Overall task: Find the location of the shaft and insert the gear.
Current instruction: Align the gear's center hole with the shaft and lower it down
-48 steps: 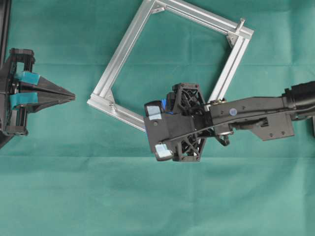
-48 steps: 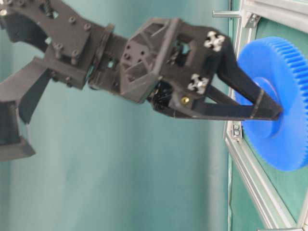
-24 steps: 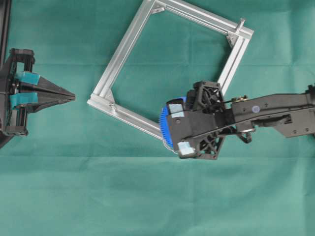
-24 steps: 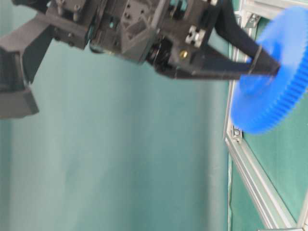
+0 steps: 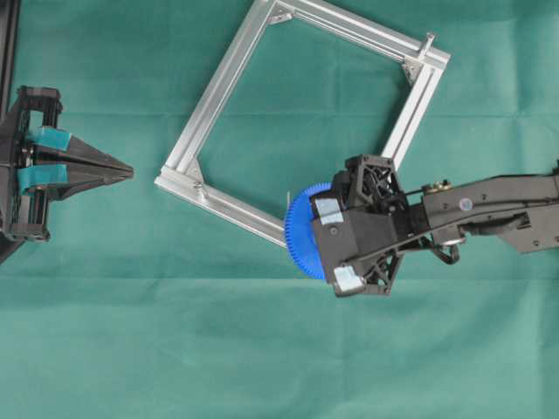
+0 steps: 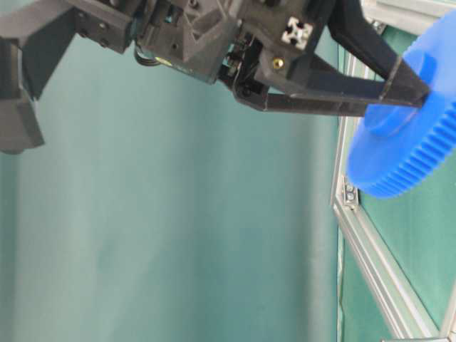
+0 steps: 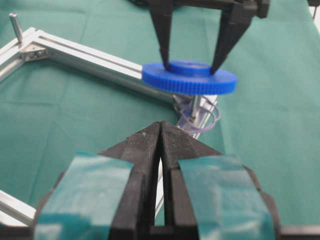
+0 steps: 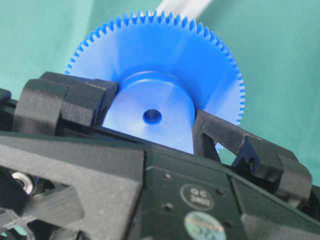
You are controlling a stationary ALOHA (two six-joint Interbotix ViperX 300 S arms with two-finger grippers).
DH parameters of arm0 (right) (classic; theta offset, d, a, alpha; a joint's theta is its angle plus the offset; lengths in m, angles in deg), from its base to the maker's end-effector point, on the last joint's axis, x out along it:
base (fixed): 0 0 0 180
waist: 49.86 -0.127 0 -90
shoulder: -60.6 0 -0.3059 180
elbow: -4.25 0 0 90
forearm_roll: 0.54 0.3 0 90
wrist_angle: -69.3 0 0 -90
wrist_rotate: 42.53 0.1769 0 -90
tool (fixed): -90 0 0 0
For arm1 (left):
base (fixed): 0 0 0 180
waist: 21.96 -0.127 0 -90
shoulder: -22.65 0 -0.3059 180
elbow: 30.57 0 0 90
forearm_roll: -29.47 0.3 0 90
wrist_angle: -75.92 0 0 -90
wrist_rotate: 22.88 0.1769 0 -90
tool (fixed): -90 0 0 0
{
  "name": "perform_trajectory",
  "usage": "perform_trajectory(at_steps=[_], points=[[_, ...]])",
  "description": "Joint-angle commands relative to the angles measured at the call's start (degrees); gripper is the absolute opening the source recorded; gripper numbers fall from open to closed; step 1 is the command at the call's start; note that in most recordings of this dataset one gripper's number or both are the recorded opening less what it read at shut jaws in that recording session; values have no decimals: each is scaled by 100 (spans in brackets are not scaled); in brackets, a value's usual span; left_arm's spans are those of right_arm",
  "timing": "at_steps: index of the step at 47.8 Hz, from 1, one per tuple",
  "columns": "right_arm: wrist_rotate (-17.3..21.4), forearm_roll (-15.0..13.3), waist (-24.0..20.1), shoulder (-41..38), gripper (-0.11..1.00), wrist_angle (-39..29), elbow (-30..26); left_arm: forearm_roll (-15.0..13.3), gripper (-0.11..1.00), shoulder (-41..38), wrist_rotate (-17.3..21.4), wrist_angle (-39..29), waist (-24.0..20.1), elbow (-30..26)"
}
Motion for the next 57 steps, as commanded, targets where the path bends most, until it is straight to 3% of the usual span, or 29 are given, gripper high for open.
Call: perform_trajectory(at_steps=[1, 23, 57], points=[[9, -26, -35, 114, 71, 79, -176, -18, 1, -53, 0, 26, -9, -53], [-53, -26, -79, -193, 71, 79, -457, -18, 1, -53, -9, 26, -9, -53], [-44, -97, -53, -229, 71, 62, -413, -9, 1, -53, -9, 53, -9, -62]])
